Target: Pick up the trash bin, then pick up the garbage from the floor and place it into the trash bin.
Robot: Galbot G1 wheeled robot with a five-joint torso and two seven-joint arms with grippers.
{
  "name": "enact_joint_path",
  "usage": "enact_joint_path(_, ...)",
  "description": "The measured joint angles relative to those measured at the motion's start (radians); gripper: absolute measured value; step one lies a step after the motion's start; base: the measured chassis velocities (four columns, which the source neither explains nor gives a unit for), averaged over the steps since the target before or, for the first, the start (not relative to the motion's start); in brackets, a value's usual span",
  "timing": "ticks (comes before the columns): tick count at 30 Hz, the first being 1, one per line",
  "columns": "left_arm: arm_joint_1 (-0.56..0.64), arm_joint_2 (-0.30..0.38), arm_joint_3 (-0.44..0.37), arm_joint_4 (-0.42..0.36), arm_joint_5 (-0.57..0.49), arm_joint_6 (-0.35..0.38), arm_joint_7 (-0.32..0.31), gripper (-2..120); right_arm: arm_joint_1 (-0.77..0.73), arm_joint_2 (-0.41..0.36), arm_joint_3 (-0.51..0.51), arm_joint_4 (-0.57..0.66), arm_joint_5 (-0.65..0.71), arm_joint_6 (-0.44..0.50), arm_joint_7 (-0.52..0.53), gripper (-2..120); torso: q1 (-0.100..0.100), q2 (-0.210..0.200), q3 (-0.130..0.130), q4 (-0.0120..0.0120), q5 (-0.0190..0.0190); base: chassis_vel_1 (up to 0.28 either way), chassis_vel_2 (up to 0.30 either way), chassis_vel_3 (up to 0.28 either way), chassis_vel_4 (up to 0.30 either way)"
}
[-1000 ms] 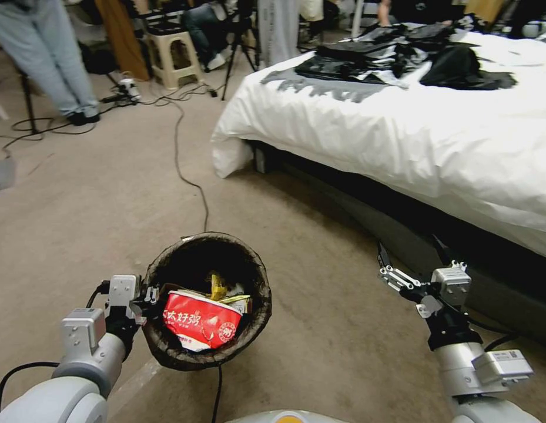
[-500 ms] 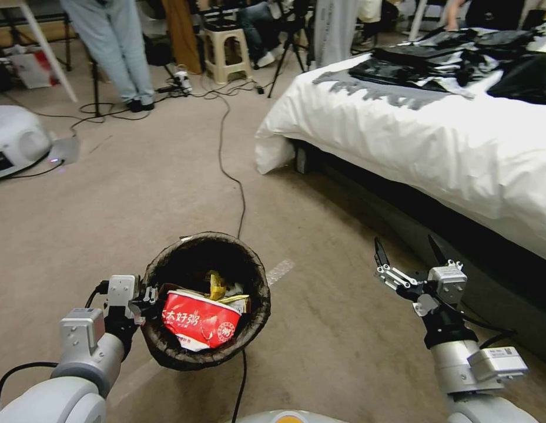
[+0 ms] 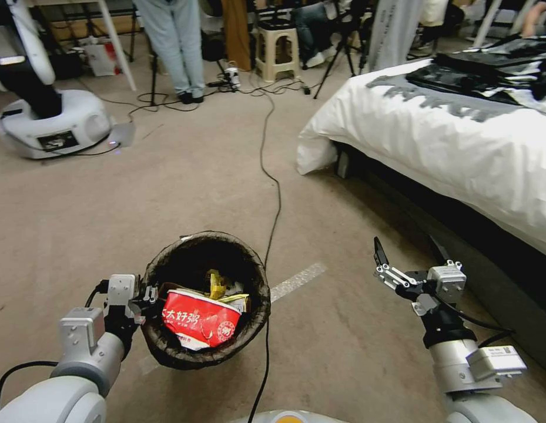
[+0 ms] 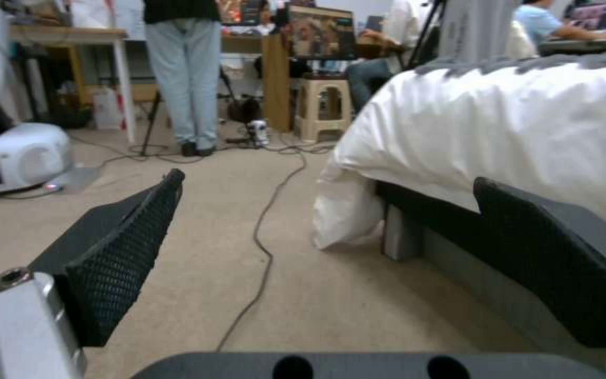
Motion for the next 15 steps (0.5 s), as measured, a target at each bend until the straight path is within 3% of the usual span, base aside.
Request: enact_joint_path(15, 0.002, -0.002, 0.000, 0.000, 0.001, -0.001, 0.000, 1, 0.002, 0.000, -0.008, 0.006, 0.006, -0.006, 0.008, 100, 0.000, 0.000, 0.000, 0.0000, 0.0000, 0.083, 0.085, 0.087, 0.082)
